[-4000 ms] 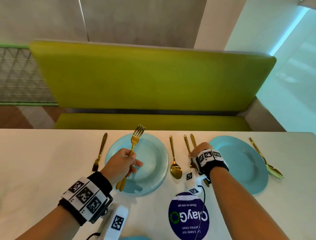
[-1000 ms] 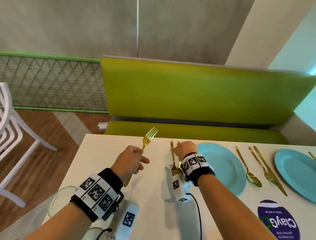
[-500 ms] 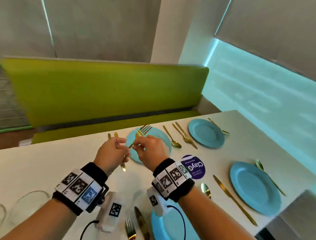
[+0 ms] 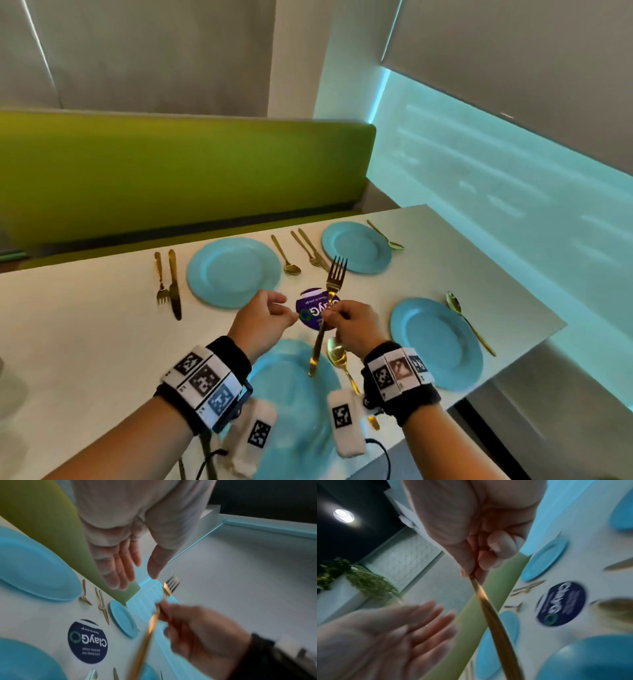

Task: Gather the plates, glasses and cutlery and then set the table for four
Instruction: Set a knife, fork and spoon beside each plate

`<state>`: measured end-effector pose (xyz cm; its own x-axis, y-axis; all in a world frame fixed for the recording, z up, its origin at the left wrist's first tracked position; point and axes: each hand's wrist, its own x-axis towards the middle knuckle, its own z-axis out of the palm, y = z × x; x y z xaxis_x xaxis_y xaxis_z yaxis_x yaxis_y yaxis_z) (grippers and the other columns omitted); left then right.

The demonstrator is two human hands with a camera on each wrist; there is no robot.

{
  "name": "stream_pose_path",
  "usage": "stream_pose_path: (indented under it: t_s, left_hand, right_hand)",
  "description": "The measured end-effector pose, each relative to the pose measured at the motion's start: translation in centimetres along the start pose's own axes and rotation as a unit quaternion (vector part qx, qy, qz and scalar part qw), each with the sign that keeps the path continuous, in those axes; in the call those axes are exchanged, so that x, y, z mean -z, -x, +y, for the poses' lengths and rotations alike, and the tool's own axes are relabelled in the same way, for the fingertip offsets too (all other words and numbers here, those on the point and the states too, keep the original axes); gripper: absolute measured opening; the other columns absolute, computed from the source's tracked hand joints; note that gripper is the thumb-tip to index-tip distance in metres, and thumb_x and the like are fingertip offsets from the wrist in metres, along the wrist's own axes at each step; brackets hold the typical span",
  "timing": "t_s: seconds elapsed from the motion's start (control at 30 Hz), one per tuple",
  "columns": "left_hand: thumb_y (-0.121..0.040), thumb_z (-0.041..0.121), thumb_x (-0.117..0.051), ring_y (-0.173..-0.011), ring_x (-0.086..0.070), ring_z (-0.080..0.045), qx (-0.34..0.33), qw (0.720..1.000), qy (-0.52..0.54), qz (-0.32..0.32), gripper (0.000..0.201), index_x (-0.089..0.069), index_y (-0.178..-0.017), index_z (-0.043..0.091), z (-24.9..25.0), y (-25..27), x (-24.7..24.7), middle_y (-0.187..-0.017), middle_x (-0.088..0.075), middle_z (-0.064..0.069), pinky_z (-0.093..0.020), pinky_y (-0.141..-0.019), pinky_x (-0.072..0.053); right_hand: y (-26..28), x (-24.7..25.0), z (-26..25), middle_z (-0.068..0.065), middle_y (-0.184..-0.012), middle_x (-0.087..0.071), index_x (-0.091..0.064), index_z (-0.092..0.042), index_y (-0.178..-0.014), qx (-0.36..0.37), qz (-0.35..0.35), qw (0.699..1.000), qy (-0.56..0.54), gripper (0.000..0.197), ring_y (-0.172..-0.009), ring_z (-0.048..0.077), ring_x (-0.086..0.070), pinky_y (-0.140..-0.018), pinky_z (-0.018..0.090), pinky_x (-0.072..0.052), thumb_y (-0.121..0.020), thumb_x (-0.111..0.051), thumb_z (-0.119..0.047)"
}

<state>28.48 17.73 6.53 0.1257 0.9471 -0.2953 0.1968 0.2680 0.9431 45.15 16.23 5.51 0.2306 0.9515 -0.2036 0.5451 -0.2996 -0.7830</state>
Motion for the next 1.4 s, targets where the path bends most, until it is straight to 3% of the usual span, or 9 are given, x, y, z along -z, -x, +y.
stream_pose_path:
  t_s: [0.13, 0.27, 0.33, 0.5, 0.77, 0.9, 1.07, 1.17, 1.4]
  left_hand:
    - [-0.085, 0.009, -0.062, -0.070, -0.057, -0.017, 0.014, 1.000, 0.001, -0.001, 0.015, -0.051, -0.091, 0.016, -0.9, 0.4, -3.1, -0.081, -0.058, 0.001, -0.031, -0.069, -0.049]
    - [-0.085, 0.008, -0.061, -0.065, -0.055, -0.016, 0.024, 0.999, -0.002, 0.024, 0.018, -0.050, -0.081, 0.021, -1.8, 0.9, -5.1, -0.078, -0.057, -0.002, -0.026, -0.061, -0.046]
    - [-0.085, 0.009, -0.061, -0.065, -0.055, -0.016, 0.030, 0.999, -0.005, 0.034, 0.016, -0.051, -0.082, 0.021, -2.1, 1.1, -5.6, -0.077, -0.057, -0.003, -0.027, -0.062, -0.047]
    - [-0.086, 0.006, -0.059, -0.065, -0.052, -0.019, 0.045, 0.997, -0.007, 0.062, 0.014, -0.052, -0.082, 0.017, -2.9, 1.8, -5.8, -0.073, -0.055, -0.005, -0.032, -0.065, -0.047]
    - [-0.088, 0.008, -0.058, -0.065, -0.055, -0.017, 0.042, 0.995, -0.016, 0.091, 0.009, -0.053, -0.084, 0.016, -3.5, 2.4, -5.0, -0.078, -0.055, -0.003, -0.029, -0.064, -0.047]
    - [-0.088, 0.009, -0.058, -0.067, -0.055, -0.018, 0.044, 0.995, -0.017, 0.093, 0.013, -0.053, -0.081, 0.019, -3.8, 2.6, -5.0, -0.076, -0.056, -0.001, -0.028, -0.063, -0.047]
    - [-0.088, 0.009, -0.058, -0.068, -0.056, -0.017, 0.043, 0.995, -0.012, 0.095, 0.013, -0.053, -0.081, 0.019, -3.9, 2.8, -4.9, -0.078, -0.056, -0.001, -0.026, -0.063, -0.047]
    - [-0.088, 0.009, -0.058, -0.068, -0.056, -0.017, 0.039, 0.995, -0.011, 0.096, 0.013, -0.053, -0.081, 0.019, -3.8, 2.8, -4.7, -0.079, -0.056, -0.001, -0.026, -0.062, -0.047]
    - [-0.088, 0.010, -0.058, -0.068, -0.058, -0.016, 0.043, 0.994, -0.013, 0.103, 0.014, -0.053, -0.081, 0.020, -3.9, 3.1, -3.9, -0.081, -0.056, 0.000, -0.024, -0.062, -0.047]
  right_hand:
    - [-1.2, 4.7, 6.9, -0.002, -0.067, -0.061, -0.065, -0.020, -0.070, -0.092, -0.050, 0.991, 0.085, 0.016, -0.050, 0.008, -0.047, -0.046, 0.015, -0.039, -0.086, -0.064, -0.019]
    - [-2.3, 6.2, 12.2, -0.004, -0.066, -0.062, -0.068, -0.016, -0.071, -0.158, -0.071, 0.974, 0.144, 0.012, -0.065, 0.013, -0.057, -0.061, 0.020, -0.048, -0.083, -0.068, -0.014]
    - [-2.7, 6.0, 13.7, 0.000, -0.078, -0.068, -0.073, -0.012, -0.083, -0.171, -0.098, 0.960, 0.198, 0.006, -0.067, 0.012, -0.056, -0.068, 0.023, -0.052, -0.083, -0.068, -0.016]
    - [-3.9, 4.7, 14.8, 0.006, -0.113, -0.068, -0.068, -0.008, -0.111, -0.170, -0.120, 0.931, 0.299, 0.036, -0.103, 0.018, -0.064, -0.093, 0.029, -0.053, -0.084, -0.066, -0.031]
    - [-5.4, 3.6, 15.3, 0.005, -0.115, -0.066, -0.063, -0.007, -0.114, -0.182, -0.100, 0.919, 0.336, 0.038, -0.106, 0.017, -0.064, -0.089, 0.024, -0.053, -0.084, -0.066, -0.030]
    - [-6.0, 3.1, 15.5, 0.004, -0.104, -0.070, -0.067, -0.007, -0.107, -0.186, -0.093, 0.913, 0.350, 0.033, -0.085, 0.017, -0.066, -0.061, 0.020, -0.049, -0.081, -0.070, -0.027]
    - [-6.0, 3.0, 15.9, 0.002, -0.107, -0.069, -0.066, -0.009, -0.109, -0.169, -0.099, 0.900, 0.391, 0.032, -0.092, 0.016, -0.066, -0.062, 0.017, -0.045, -0.085, -0.065, -0.030]
    - [-6.3, 2.7, 16.4, 0.002, -0.105, -0.069, -0.067, -0.009, -0.109, -0.153, -0.101, 0.892, 0.413, 0.030, -0.074, 0.014, -0.055, -0.050, 0.016, -0.039, -0.086, -0.063, -0.028]
    - [-6.6, 3.2, 14.9, 0.006, -0.098, -0.065, -0.065, -0.004, -0.108, -0.147, -0.108, 0.890, 0.417, 0.036, -0.077, 0.017, -0.055, -0.063, 0.020, -0.042, -0.086, -0.064, -0.033]
